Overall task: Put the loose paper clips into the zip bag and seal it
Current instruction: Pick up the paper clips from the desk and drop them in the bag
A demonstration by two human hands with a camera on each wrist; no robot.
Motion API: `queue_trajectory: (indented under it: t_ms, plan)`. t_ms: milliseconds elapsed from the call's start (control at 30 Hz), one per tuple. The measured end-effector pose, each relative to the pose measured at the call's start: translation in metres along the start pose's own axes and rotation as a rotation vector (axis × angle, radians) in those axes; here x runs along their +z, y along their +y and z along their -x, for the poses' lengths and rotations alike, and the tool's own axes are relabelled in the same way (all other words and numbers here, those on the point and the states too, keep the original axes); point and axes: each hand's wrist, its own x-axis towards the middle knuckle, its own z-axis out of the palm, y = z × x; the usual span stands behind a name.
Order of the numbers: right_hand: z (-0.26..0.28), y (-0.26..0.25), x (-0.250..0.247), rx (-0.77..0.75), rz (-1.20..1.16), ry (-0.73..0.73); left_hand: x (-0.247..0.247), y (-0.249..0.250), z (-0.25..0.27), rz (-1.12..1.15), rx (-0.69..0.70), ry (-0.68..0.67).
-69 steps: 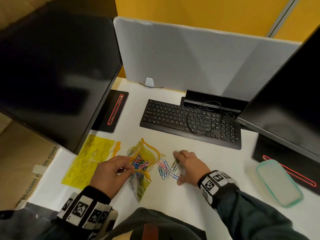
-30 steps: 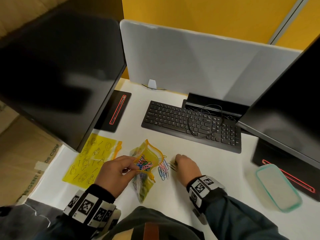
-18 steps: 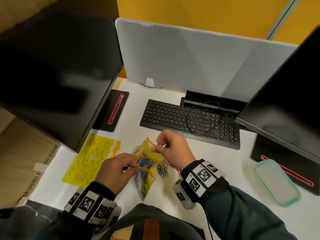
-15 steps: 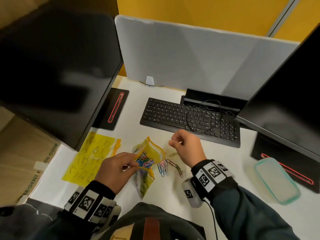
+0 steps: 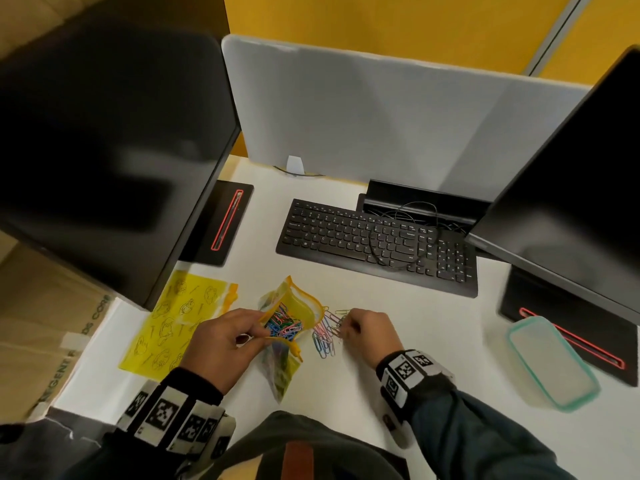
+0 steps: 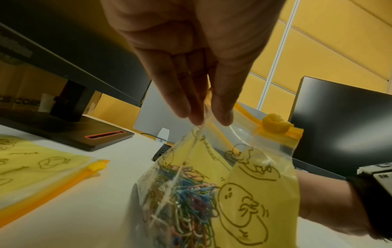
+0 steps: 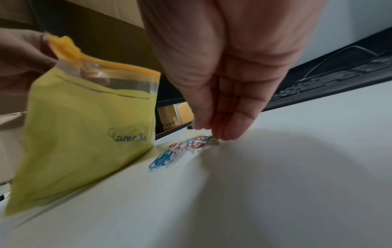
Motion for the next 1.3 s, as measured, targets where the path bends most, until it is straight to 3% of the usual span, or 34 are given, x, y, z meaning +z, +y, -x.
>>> queue_trajectory:
  t_ms: [200,433,733,867,1000,1067,1167,1300]
  plan:
    - [-0.012,-0.006,-0.003,-0.138,0.265,-0.226,-0.003,-0.001,0.000,0.005,-0.049,0.041]
    - [-0.017,-0.034,0.027,-0.096,0.409,-0.095,0.000,-0.004,0.001,0.006,-0.045,0.062]
    - [-0.011,-0.015,0.023,-0.153,0.397,-0.042,0.001,-0.002,0.003,0.042,-0.046,0.056]
    - [-0.004,-0.013,0.014,-0.074,0.272,-0.027,0.003,0.002,0.003,0.020,-0.033,0.050]
    - [0.004,-0.019,-0.012,0.027,-0.138,0.183,0.005,0.000,0.006,0.025,-0.018,0.037]
    - [0.010,-0.034,-0.029,0.001,-0.377,0.235,0.008,0.000,0.008,0.025,-0.015,0.032]
    - [0.017,-0.066,-0.045,-0.137,-0.623,0.147,0.010,0.002,0.008,0.034,-0.013,0.028]
    - [0.023,-0.089,-0.035,-0.318,-0.494,-0.015,0.008,0.006,0.007,0.046,0.008,0.035]
